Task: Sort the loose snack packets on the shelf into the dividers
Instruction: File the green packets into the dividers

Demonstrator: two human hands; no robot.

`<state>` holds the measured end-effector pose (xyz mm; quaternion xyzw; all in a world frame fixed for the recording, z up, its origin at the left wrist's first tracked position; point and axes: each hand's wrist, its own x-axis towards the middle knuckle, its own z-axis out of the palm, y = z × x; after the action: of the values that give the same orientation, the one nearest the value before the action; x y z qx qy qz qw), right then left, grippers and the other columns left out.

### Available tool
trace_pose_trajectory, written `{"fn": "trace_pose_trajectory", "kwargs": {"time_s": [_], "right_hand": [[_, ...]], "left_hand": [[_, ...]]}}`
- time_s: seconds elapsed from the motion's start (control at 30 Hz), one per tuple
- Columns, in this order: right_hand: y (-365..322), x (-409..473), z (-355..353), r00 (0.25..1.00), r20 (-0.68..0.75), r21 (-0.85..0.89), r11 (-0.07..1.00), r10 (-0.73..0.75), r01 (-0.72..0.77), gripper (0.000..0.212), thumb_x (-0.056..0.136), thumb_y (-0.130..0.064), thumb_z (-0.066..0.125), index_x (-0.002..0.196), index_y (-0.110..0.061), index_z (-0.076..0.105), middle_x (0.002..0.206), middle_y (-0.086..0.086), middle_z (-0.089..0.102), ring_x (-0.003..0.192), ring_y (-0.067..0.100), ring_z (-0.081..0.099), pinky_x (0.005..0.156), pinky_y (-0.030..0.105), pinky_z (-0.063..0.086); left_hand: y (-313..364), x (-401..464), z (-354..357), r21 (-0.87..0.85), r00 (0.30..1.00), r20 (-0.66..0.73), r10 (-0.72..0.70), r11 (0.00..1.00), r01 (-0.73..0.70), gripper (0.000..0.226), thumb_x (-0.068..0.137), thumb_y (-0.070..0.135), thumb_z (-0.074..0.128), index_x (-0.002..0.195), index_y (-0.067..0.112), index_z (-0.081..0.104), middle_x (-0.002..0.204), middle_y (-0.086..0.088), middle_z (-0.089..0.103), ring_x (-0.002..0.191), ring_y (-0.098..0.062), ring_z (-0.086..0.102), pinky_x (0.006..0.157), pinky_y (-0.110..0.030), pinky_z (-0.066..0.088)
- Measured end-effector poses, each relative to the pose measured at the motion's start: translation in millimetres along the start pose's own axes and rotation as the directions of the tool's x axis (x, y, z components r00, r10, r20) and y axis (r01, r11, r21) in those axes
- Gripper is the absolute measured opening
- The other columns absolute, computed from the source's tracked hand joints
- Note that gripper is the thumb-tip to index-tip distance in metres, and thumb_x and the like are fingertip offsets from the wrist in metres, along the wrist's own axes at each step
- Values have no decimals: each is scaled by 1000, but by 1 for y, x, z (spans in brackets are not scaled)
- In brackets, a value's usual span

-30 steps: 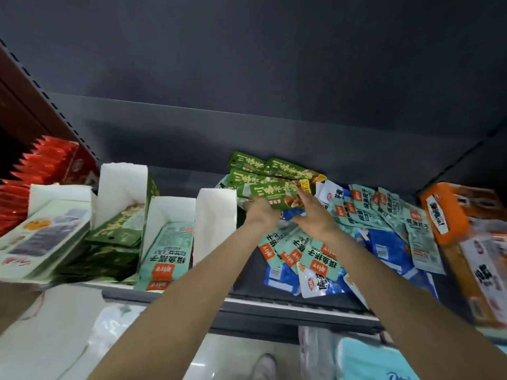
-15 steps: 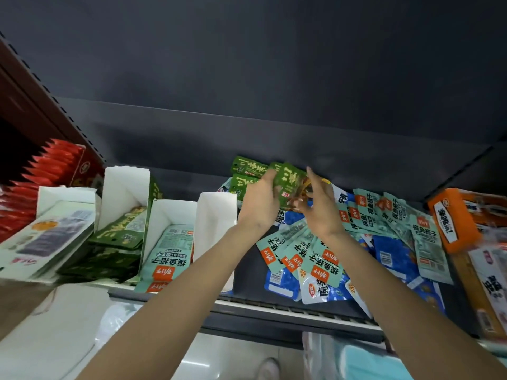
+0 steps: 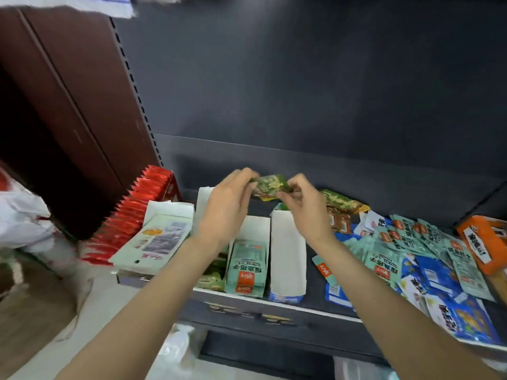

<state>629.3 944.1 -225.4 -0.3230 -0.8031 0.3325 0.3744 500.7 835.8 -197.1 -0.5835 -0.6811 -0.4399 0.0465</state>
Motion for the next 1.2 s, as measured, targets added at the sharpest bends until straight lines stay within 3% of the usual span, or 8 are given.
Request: {"fn": "trace_pose_trajectory", "kwargs": {"time_s": [0.13, 0.27, 0.37, 0.6, 0.77, 0.93, 1.07, 1.2], "right_hand": [[-37, -13, 47, 999, 45, 53, 999, 4, -6, 12, 88, -17, 62, 88, -8, 53, 82, 4, 65, 70, 2, 60, 61, 14, 44], [-58, -30, 84, 994, 101, 113, 992, 44, -56, 12, 91, -19, 59, 84, -13, 52, 82, 3, 68, 77, 11, 67, 72, 38, 55], [-65, -39, 102, 989, 124, 88, 991, 86, -97, 19, 92, -19, 59, 76, -20, 47, 79, 4, 66, 79, 13, 68, 74, 43, 55], [-61, -49, 113, 970, 149, -114, 978, 192, -176, 14, 90, -16, 61, 78, -8, 58, 79, 5, 64, 71, 10, 59, 62, 19, 42], [-56, -49, 113, 973, 130, -185, 969, 189, -164, 20, 90, -4, 57, 105, -4, 69, 103, 11, 67, 94, 21, 62, 82, 19, 44], [-45, -51, 113, 919, 291, -277, 943, 265, -184, 31, 93, 0, 48, 117, -9, 65, 120, 8, 64, 112, 22, 57, 96, 23, 39], [-41, -49, 102, 934, 267, -239, 955, 238, -175, 35, 92, 4, 47, 115, -14, 66, 118, 1, 65, 110, 16, 57, 94, 23, 41], [-24, -40, 74, 940, 254, -101, 973, 227, -208, 35, 89, 7, 48, 109, -15, 68, 109, 2, 68, 98, 13, 61, 91, 24, 46]], "left_hand": [[-32, -20, -52, 53, 999, -21, 34, 998, -33, 12, 95, 8, 46, 98, 8, 58, 85, 4, 53, 74, -12, 50, 66, -22, 36], [-62, -38, -85, 78, 999, 12, 49, 996, -50, 13, 96, 8, 45, 98, 6, 58, 84, -4, 57, 72, -18, 52, 66, -31, 40], [-77, -49, -98, 73, 998, 55, 43, 996, -47, 12, 97, 8, 47, 99, 8, 58, 84, -3, 57, 71, -17, 53, 66, -32, 42], [-93, -57, -95, 119, 973, 227, 42, 990, -71, 24, 93, 2, 51, 111, 9, 65, 99, -10, 66, 84, -28, 65, 73, -39, 54], [-90, -61, -87, 212, 955, 262, 137, 957, -196, 32, 84, -5, 59, 110, 12, 68, 100, -10, 69, 84, -31, 67, 67, -40, 58], [-99, -60, -71, 413, 842, 536, -56, 888, -204, 30, 95, 11, 45, 117, 22, 62, 111, -5, 66, 98, -27, 61, 84, -36, 50], [-97, -55, -56, 483, 772, 616, -157, 850, -212, 31, 98, 25, 36, 115, 23, 62, 113, -6, 63, 106, -25, 52, 91, -37, 34], [-77, -46, -41, 363, 857, 499, -131, 929, -69, 34, 90, 25, 46, 122, 25, 60, 124, 3, 62, 113, -17, 54, 101, -34, 30]]}}
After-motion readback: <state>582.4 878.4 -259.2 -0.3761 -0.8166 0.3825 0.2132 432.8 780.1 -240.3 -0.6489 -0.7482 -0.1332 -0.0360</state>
